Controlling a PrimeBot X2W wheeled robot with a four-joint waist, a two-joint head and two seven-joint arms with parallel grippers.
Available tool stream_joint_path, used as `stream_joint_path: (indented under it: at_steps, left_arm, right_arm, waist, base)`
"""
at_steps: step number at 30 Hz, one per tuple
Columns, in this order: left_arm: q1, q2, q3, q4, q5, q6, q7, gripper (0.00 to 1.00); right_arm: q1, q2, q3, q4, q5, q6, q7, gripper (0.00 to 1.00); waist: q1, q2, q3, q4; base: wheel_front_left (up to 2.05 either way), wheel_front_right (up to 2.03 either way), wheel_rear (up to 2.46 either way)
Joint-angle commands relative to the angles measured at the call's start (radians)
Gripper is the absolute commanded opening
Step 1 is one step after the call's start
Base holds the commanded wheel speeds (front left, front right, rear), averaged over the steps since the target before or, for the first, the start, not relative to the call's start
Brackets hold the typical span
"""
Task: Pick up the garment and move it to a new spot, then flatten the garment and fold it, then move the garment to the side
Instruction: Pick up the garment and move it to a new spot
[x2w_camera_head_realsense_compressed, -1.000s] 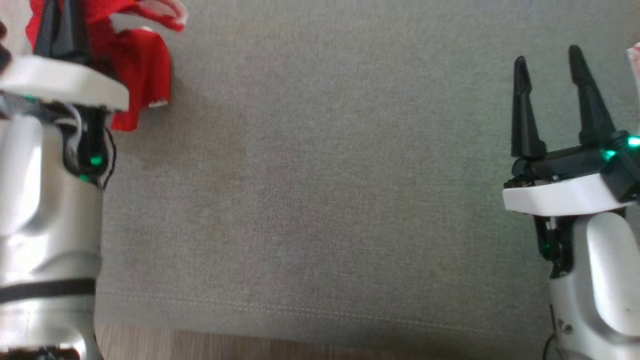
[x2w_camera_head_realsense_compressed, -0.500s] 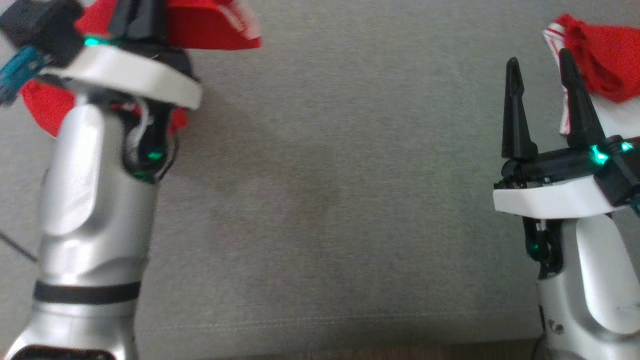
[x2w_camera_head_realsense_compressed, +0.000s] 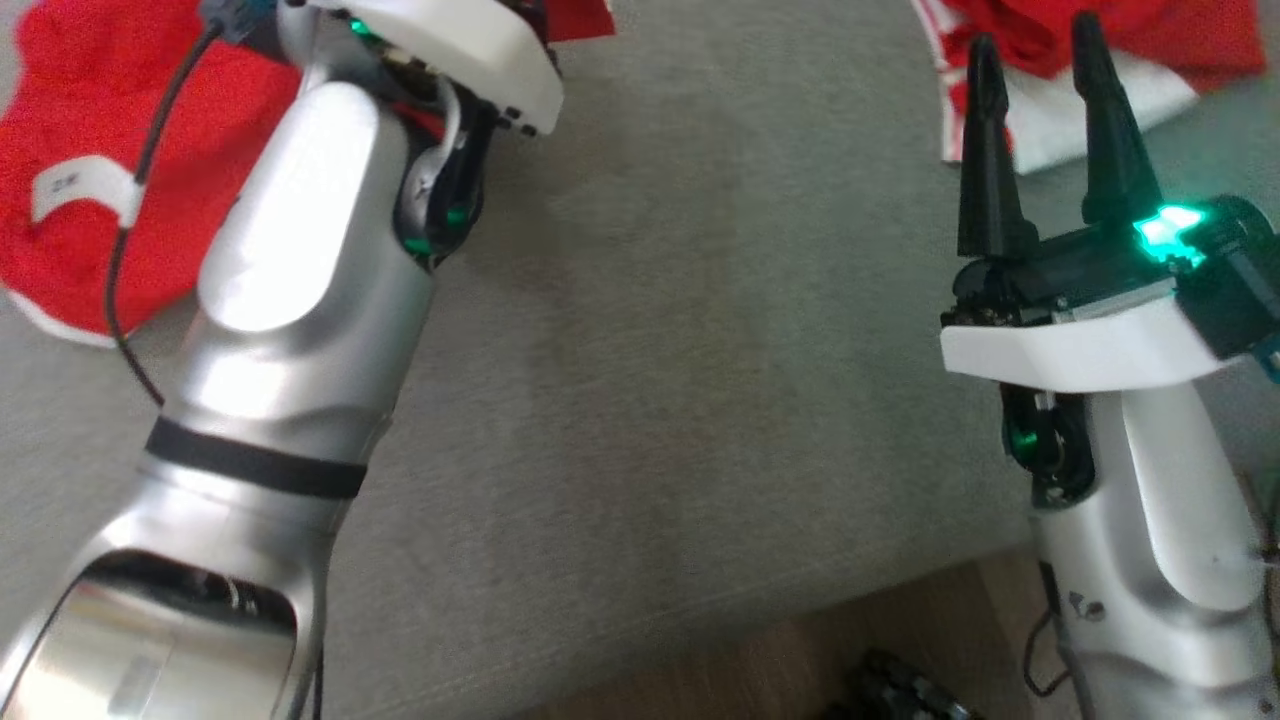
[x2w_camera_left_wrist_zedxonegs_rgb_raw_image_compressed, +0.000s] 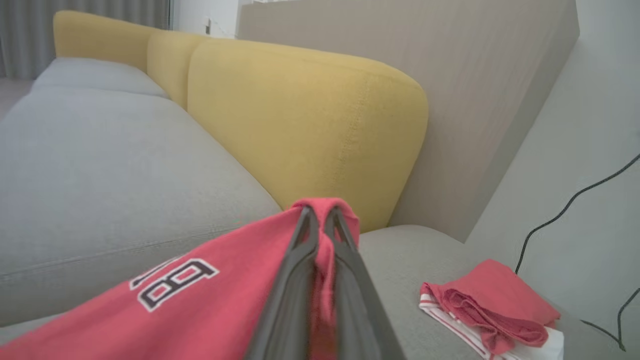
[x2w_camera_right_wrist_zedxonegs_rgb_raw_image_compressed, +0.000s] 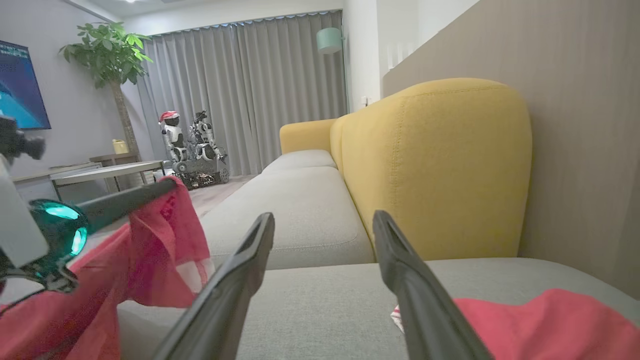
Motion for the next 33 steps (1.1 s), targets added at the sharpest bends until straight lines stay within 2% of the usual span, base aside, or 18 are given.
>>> stream_joint_path:
  at_steps: [1, 7, 8, 9, 10, 13, 18, 20, 26, 33]
  left_arm:
    - [-0.075, 0.015, -0.013, -0.002, -0.027, 0.018, -0.024, 0.0]
    - [-0.168, 0.014, -0.122, 0.07, -0.108, 0.068, -0.079, 0.0]
    - [-0.18, 0.014, -0.139, 0.077, -0.123, 0.075, -0.084, 0.04]
    - [-0.189, 0.014, -0.155, 0.088, -0.138, 0.084, -0.089, 0.57]
    - [-0.197, 0.014, -0.173, 0.106, -0.147, 0.093, -0.091, 1.0]
    - [-0.216, 0.014, -0.235, 0.173, -0.168, 0.085, -0.084, 1.0]
    - [-0.233, 0.014, -0.236, 0.226, -0.186, 0.09, -0.096, 1.0]
    - [-0.234, 0.023, -0.208, 0.237, -0.182, 0.085, -0.1, 1.0]
    - [-0.136, 0.104, -0.087, 0.098, -0.137, 0.079, -0.101, 1.0]
    - [0.141, 0.208, 0.038, -0.095, -0.096, 0.05, -0.101, 1.0]
  right_arm:
    - [-0.025, 0.009, 0.03, -0.042, 0.023, 0.007, -0.01, 1.0]
    - [-0.024, 0.009, 0.041, -0.059, 0.06, 0.007, -0.01, 1.0]
    - [-0.023, 0.009, 0.042, -0.059, 0.061, 0.007, -0.01, 1.0]
    - [-0.022, 0.009, 0.044, -0.058, 0.063, 0.007, -0.01, 1.0]
    - [-0.022, 0.009, 0.045, -0.057, 0.064, 0.007, -0.01, 1.0]
    - [-0.024, 0.009, 0.05, -0.055, 0.067, 0.007, -0.01, 1.0]
    - [-0.023, 0.009, 0.037, -0.055, 0.057, 0.007, -0.01, 1.0]
    - [-0.019, 0.009, 0.024, -0.047, 0.036, 0.007, -0.01, 1.0]
    - [0.005, 0.009, -0.018, -0.024, -0.033, 0.007, -0.01, 1.0]
    - [0.066, 0.009, -0.049, 0.023, -0.102, 0.007, -0.01, 1.0]
  waist:
    - [0.0, 0.0, 0.062, -0.09]
    - [0.0, 0.0, 0.087, -0.131]
    - [0.0, 0.0, 0.09, -0.132]
    - [0.0, 0.0, 0.093, -0.132]
    - [0.0, 0.0, 0.095, -0.132]
    - [0.0, 0.0, 0.096, -0.123]
    - [0.0, 0.0, 0.09, -0.083]
    - [0.0, 0.0, 0.069, -0.039]
    - [0.0, 0.0, -0.001, 0.084]
    - [0.0, 0.0, -0.101, 0.212]
  base:
    - [0.0, 0.0, 0.0]
    - [0.0, 0.0, 0.0]
    - [0.0, 0.0, 0.0]
    - [0.0, 0.0, 0.0]
    - [0.0, 0.0, 0.0]
    - [0.0, 0.0, 0.0]
    - [0.0, 0.0, 0.0]
    - [0.0, 0.0, 0.0]
    - [0.0, 0.0, 0.0]
    - [0.0, 0.0, 0.0]
